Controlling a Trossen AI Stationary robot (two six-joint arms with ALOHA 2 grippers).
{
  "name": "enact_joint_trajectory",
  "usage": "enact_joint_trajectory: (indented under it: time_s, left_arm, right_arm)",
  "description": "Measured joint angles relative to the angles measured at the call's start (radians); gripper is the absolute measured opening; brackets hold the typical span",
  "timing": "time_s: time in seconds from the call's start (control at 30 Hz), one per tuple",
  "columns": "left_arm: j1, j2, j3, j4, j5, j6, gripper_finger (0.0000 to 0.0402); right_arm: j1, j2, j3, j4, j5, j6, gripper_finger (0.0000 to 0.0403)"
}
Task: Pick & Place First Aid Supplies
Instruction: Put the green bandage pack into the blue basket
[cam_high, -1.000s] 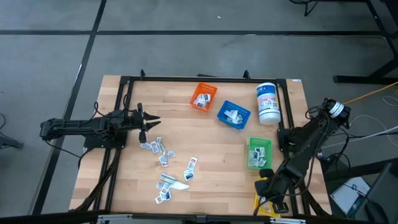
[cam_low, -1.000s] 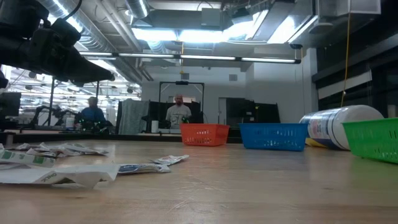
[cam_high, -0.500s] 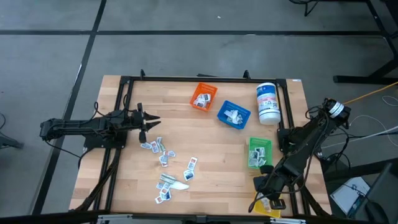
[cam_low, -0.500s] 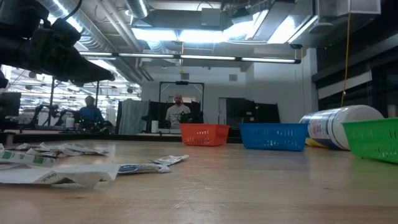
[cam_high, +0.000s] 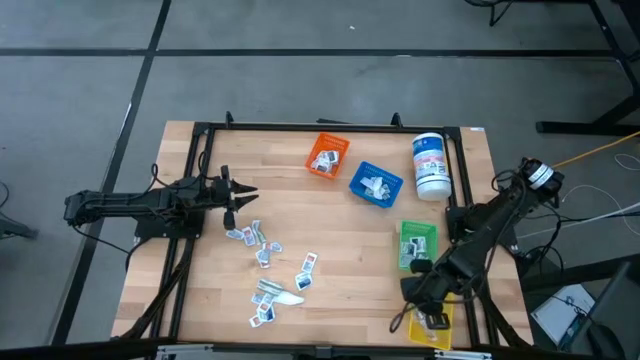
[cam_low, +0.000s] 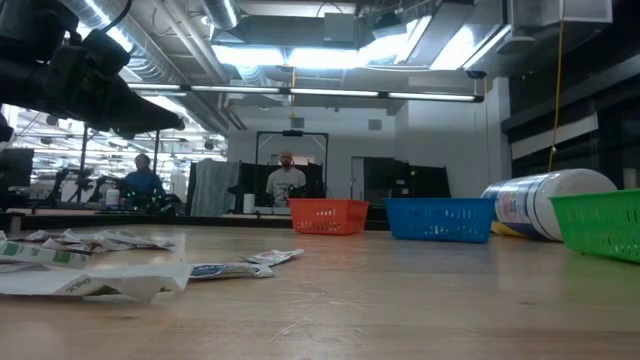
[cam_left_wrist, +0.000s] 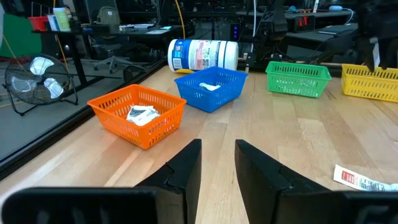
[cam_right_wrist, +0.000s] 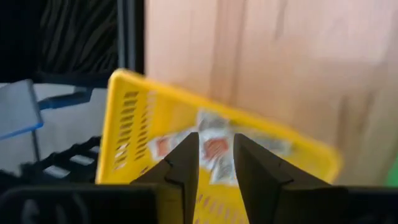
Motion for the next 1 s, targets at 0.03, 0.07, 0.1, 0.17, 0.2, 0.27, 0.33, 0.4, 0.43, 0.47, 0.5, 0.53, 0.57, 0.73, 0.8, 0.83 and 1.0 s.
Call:
enact_joint_trajectory:
  time_s: [0.03, 0.07, 0.1, 0.17, 0.2, 0.27, 0.33, 0.4, 0.43, 0.47, 0.5, 0.53, 0.57, 0.73, 0.8, 0.83, 1.0]
  left_arm:
    - [0.0, 0.0, 0.0, 0.0, 0.0, 0.0, 0.0093]
    - [0.0, 0.0, 0.0, 0.0, 0.0, 0.0, 0.0093]
    - [0.0, 0.0, 0.0, 0.0, 0.0, 0.0, 0.0093]
    - [0.0, 0.0, 0.0, 0.0, 0.0, 0.0, 0.0092]
    - [0.0, 0.0, 0.0, 0.0, 0.0, 0.0, 0.0091]
    - [0.0, 0.0, 0.0, 0.0, 0.0, 0.0, 0.0091]
    - [0.0, 0.0, 0.0, 0.0, 0.0, 0.0, 0.0091]
    - [0.0, 0.0, 0.0, 0.0, 0.0, 0.0, 0.0093]
    - [0.0, 0.0, 0.0, 0.0, 0.0, 0.0, 0.0093]
    - [0.0, 0.0, 0.0, 0.0, 0.0, 0.0, 0.0093]
    - [0.0, 0.0, 0.0, 0.0, 0.0, 0.0, 0.0092]
    - [0.0, 0.0, 0.0, 0.0, 0.0, 0.0, 0.0092]
    - [0.0, 0.0, 0.0, 0.0, 0.0, 0.0, 0.0091]
    - [0.0, 0.0, 0.0, 0.0, 0.0, 0.0, 0.0093]
    - [0.0, 0.0, 0.0, 0.0, 0.0, 0.0, 0.0093]
    - [0.0, 0.0, 0.0, 0.0, 0.0, 0.0, 0.0093]
    - [0.0, 0.0, 0.0, 0.0, 0.0, 0.0, 0.0091]
  right_arm:
    - [-0.014, 0.0, 0.0, 0.001, 0.002, -0.017, 0.0101]
    - [-0.03, 0.0, 0.0, 0.003, 0.002, -0.027, 0.0102]
    - [-0.045, 0.0, 0.0, 0.01, 0.002, -0.042, 0.0102]
    - [-0.075, 0.0, 0.0, 0.032, 0.002, -0.072, 0.0102]
    - [-0.091, 0.0, 0.0, 0.047, 0.002, -0.093, 0.0102]
    - [-0.123, 0.0, 0.0, 0.079, 0.002, -0.146, 0.0102]
    - [-0.156, 0.0, 0.0, 0.114, 0.002, -0.209, 0.0102]
    - [-0.192, 0.0, 0.0, 0.149, 0.002, -0.284, 0.0102]
    - [-0.211, 0.0, 0.0, 0.169, 0.003, -0.322, 0.0102]
    - [-0.23, 0.0, 0.0, 0.186, 0.005, -0.355, 0.0102]
    - [-0.248, 0.0, 0.0, 0.204, 0.014, -0.388, 0.0102]
    - [-0.265, 0.0, 0.0, 0.222, 0.029, -0.417, 0.0102]
    - [-0.284, 0.002, 0.0, 0.236, 0.05, -0.448, 0.0102]
    - [-0.364, 0.049, 0.0, 0.339, 0.187, -0.603, 0.0102]
    - [-0.381, 0.078, 0.0, 0.41, 0.259, -0.668, 0.0102]
    - [-0.387, 0.096, 0.0, 0.452, 0.291, -0.698, 0.0102]
    - [-0.402, 0.188, 0.0, 0.677, 0.368, -0.873, 0.0102]
